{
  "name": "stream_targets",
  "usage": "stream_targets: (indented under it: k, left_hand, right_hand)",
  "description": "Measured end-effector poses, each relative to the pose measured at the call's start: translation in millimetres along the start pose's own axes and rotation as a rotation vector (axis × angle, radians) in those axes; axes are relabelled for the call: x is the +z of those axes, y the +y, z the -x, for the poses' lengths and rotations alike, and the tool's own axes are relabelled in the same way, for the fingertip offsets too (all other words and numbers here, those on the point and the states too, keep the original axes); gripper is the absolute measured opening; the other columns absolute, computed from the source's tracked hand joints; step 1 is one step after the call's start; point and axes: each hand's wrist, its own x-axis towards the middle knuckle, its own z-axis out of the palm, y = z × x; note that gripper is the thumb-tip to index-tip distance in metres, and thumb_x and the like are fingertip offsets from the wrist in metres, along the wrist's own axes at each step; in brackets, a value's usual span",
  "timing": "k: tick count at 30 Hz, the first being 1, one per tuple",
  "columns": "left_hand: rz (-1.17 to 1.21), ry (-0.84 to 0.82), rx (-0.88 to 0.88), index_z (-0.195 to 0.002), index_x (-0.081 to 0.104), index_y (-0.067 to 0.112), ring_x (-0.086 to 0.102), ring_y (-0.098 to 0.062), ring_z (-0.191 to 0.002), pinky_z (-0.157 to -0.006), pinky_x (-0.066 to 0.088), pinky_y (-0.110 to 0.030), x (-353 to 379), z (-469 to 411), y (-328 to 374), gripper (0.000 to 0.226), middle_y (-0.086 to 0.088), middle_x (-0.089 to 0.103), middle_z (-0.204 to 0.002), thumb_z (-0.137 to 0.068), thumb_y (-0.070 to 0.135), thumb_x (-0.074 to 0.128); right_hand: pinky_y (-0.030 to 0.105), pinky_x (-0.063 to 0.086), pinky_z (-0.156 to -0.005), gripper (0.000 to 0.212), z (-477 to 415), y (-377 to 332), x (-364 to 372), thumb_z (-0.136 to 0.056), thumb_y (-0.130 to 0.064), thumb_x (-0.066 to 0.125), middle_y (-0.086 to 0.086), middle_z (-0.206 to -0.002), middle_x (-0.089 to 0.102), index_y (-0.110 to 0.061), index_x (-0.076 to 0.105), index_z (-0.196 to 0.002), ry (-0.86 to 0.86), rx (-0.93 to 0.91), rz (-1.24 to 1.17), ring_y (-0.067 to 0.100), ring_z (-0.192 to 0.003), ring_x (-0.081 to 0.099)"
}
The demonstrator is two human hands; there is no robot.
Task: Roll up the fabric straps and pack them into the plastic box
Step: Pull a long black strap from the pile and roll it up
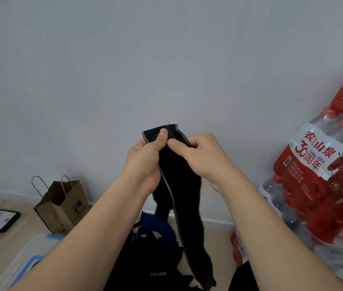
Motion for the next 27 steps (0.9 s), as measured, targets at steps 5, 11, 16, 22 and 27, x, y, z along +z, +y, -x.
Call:
stream_targets:
  k: [5, 11, 16, 22, 27]
  left_hand:
    - [-0.022, 0.048, 0.011, -0.113, 0.077, -0.003, 0.082, -0.031, -0.090, -0.070, 0.066, -0.035, 1, 3, -1, 0.031, -0.020, 0.082, -0.104, -0.092, 0.020, 0.084]
    - [-0.160, 0.104, 0.074, -0.103, 0.076, -0.003, 0.082, -0.036, -0.088, -0.072, 0.068, -0.047, 5, 5, -2, 0.011, -0.022, 0.082, -0.098, -0.093, -0.001, 0.079]
    - [-0.566, 0.088, 0.141, -0.096, 0.077, 0.001, 0.083, -0.028, -0.081, -0.071, 0.069, -0.041, -6, 11, 10, 0.030, -0.012, 0.083, -0.085, -0.097, 0.031, 0.081]
    - [-1.230, 0.113, 0.690, -0.098, 0.054, 0.017, 0.067, -0.019, -0.074, -0.070, 0.056, -0.043, -13, 26, 9, 0.012, -0.002, 0.068, -0.089, -0.090, 0.012, 0.061]
    - [-1.431, 0.080, 0.942, -0.121, 0.044, 0.016, 0.047, -0.022, -0.074, -0.059, 0.046, -0.039, -17, 36, -3, 0.046, 0.001, 0.039, -0.115, -0.092, 0.034, 0.075]
  right_hand:
    - [0.039, 0.050, -0.077, 0.053, 6, -1, -9, -0.109, -0.039, 0.064, 0.012, -0.087, 0.067, 0.013, 0.066, -0.106, -0.130, 0.064, 0.053, 0.024, -0.078, 0.065]
    - [0.037, 0.051, -0.071, 0.029, 12, -1, -15, -0.103, -0.022, 0.071, 0.020, -0.084, 0.072, 0.008, 0.074, -0.102, -0.041, 0.116, 0.086, 0.024, -0.071, 0.065]
    - [0.037, 0.040, -0.069, 0.047, 12, -6, -18, -0.107, -0.036, 0.062, 0.010, -0.076, 0.054, 0.008, 0.062, -0.091, 0.052, 0.094, 0.166, 0.022, -0.068, 0.052]
    - [0.036, 0.029, -0.072, 0.048, 12, -5, -33, -0.110, -0.039, 0.056, 0.004, -0.078, 0.044, 0.001, 0.057, -0.083, 0.056, 0.061, 0.153, 0.021, -0.071, 0.038]
    - [0.024, 0.044, -0.065, 0.047, 18, 0, -38, -0.108, -0.046, 0.061, 0.000, -0.075, 0.070, -0.004, 0.079, -0.096, -0.030, 0.130, 0.144, 0.014, -0.063, 0.061]
